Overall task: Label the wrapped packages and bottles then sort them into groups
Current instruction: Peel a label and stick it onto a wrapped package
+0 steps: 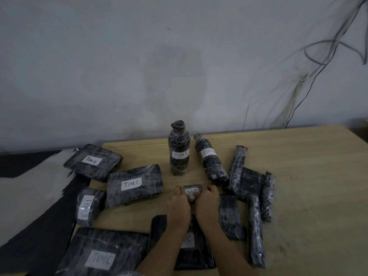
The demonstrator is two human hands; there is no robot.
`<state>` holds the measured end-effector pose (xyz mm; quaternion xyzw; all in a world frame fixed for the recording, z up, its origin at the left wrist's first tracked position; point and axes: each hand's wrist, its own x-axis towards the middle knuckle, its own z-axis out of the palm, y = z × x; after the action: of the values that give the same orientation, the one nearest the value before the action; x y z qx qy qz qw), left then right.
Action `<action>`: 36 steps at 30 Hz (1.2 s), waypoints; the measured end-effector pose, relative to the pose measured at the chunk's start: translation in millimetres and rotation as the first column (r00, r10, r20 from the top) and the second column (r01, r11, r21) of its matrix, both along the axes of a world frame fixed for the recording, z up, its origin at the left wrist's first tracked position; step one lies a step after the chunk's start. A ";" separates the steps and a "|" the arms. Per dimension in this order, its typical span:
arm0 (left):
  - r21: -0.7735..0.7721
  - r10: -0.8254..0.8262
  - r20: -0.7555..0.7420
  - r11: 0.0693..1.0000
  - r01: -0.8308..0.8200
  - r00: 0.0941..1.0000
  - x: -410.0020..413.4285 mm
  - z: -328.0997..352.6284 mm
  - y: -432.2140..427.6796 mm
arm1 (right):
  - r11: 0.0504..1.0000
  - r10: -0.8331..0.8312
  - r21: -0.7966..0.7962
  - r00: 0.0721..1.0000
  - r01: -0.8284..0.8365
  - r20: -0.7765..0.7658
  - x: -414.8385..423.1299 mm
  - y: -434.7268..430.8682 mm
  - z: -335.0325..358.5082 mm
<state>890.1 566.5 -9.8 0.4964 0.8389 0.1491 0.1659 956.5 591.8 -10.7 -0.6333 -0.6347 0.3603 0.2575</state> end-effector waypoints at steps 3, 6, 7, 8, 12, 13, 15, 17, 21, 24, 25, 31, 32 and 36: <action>0.022 0.099 0.083 0.995 -0.101 0.992 -0.3 -7.3 1.3 | 0.999 -0.044 -0.025 0.999 0.044 -0.008 -0.4 3.6 -1.0; -0.005 0.186 0.209 0.982 -0.189 0.960 -4.2 -13.9 3.6 | 1.000 -0.024 -0.008 0.988 0.025 0.153 0.2 8.7 -3.5; -0.019 0.177 0.222 0.984 -0.177 0.959 -4.9 -13.3 4.2 | 0.999 -0.041 -0.006 0.984 0.042 0.172 0.1 10.4 -4.2; -0.009 0.167 0.225 0.986 -0.169 0.960 -5.9 -14.6 5.1 | 0.999 -0.047 -0.010 0.979 0.049 0.196 -1.2 11.5 -5.4; 0.046 0.211 0.330 0.970 -0.239 0.920 -7.4 -13.8 7.6 | 0.998 -0.055 0.005 0.968 0.056 0.246 -5.0 11.2 -9.9; 0.044 0.230 0.355 0.964 -0.262 0.906 -6.8 -14.2 8.3 | 0.999 -0.044 -0.001 0.964 0.046 0.263 -6.2 10.1 -10.7; 0.030 0.257 0.369 0.957 -0.288 0.893 -6.6 -14.2 9.6 | 0.999 -0.032 -0.032 0.952 0.044 0.305 -8.8 10.5 -12.7; 0.035 0.258 0.337 0.958 -0.285 0.906 -7.6 -13.0 10.5 | 0.997 -0.039 -0.044 0.945 0.056 0.324 -9.4 14.4 -13.9; 0.012 0.277 0.244 0.957 -0.289 0.929 -13.8 -11.6 12.7 | 0.998 -0.032 -0.043 0.930 0.051 0.367 -9.6 25.1 -15.7; 0.017 0.305 0.244 0.948 -0.319 0.921 -16.3 -14.0 14.4 | 0.994 -0.095 -0.019 0.941 0.106 0.324 -13.2 29.3 -17.6; 0.016 0.310 0.244 0.946 -0.323 0.919 -16.6 -12.6 14.6 | 0.990 -0.131 -0.012 0.948 0.140 0.290 -14.4 30.1 -16.7; -0.044 0.223 0.097 0.975 -0.219 0.970 -18.8 -9.4 19.2 | 0.990 -0.139 0.004 0.946 0.144 0.292 -13.2 35.4 -13.0; -0.049 0.201 0.066 0.979 -0.198 0.977 -18.9 -10.3 20.0 | 0.992 -0.121 -0.004 0.945 0.128 0.305 -13.3 36.5 -13.6; -0.040 0.145 0.019 0.989 -0.144 0.989 -17.5 -13.2 21.3 | 0.996 -0.041 -0.065 0.945 0.065 0.324 -10.1 38.9 -19.4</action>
<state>872.6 587.8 -23.0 0.4295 0.8734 0.1501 0.1735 946.3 630.8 -30.1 -0.7097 -0.6369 0.2687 0.1360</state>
